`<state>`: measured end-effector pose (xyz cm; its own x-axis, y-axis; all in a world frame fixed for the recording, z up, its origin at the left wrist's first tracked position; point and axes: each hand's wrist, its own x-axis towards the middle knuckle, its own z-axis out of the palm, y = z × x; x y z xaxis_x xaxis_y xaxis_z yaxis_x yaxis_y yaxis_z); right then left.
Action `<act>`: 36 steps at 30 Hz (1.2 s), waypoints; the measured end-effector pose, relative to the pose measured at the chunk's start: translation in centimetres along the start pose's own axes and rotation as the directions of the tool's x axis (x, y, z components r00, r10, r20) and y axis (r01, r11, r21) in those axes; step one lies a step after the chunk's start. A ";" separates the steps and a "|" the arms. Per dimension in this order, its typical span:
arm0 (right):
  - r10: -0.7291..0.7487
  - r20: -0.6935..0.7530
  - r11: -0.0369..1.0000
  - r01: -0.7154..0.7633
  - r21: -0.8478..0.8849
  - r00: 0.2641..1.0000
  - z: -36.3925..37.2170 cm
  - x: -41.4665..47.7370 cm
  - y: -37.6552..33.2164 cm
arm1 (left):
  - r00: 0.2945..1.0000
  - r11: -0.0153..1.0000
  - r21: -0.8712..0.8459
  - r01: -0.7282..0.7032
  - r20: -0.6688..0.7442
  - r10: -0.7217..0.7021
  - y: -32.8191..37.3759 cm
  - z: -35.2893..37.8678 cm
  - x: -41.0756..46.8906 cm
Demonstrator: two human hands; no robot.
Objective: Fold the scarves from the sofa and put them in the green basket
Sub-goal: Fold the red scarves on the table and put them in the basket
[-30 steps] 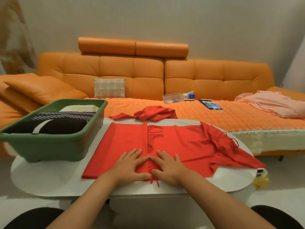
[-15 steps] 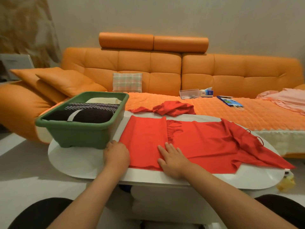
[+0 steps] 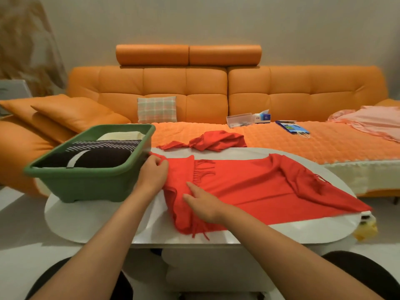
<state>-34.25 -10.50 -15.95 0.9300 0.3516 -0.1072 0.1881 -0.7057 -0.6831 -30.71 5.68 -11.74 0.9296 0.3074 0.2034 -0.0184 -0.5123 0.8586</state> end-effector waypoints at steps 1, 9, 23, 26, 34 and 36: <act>0.007 -0.070 0.998 -0.002 0.070 0.998 -1.4 -0.2 0.2 | 1.000 1.000 -0.029 -0.013 -0.002 0.013 0.6 0.5 0.2; 0.374 -0.169 0.673 -0.142 0.726 0.912 -12.7 -3.2 6.7 | 0.929 0.960 -0.114 -0.254 0.248 0.276 9.7 9.0 -1.1; 0.355 -0.449 0.906 -0.421 -0.051 0.820 -13.8 -6.2 13.4 | 0.708 0.625 0.446 -0.640 0.659 0.255 1.5 14.0 -3.9; 0.381 -0.407 0.865 -0.476 -0.162 0.830 -13.7 -5.8 13.3 | 0.673 0.589 0.502 -0.633 0.733 0.099 -0.7 12.9 -3.6; 0.337 -0.342 0.888 -0.417 -0.194 0.877 -13.4 -2.3 11.1 | 0.764 0.496 0.613 -0.615 0.618 0.184 0.4 9.5 0.1; 0.292 -0.429 0.886 -0.411 -0.214 0.855 -13.7 -0.8 10.7 | 0.778 0.562 0.563 -0.606 0.567 0.271 0.2 9.9 1.1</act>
<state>-28.63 -26.76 -13.25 0.9853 -0.1697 0.0187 -0.1475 -0.9015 -0.4068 -26.02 -2.02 -16.02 0.9269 -0.3544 0.1235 -0.3666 -0.9255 0.0949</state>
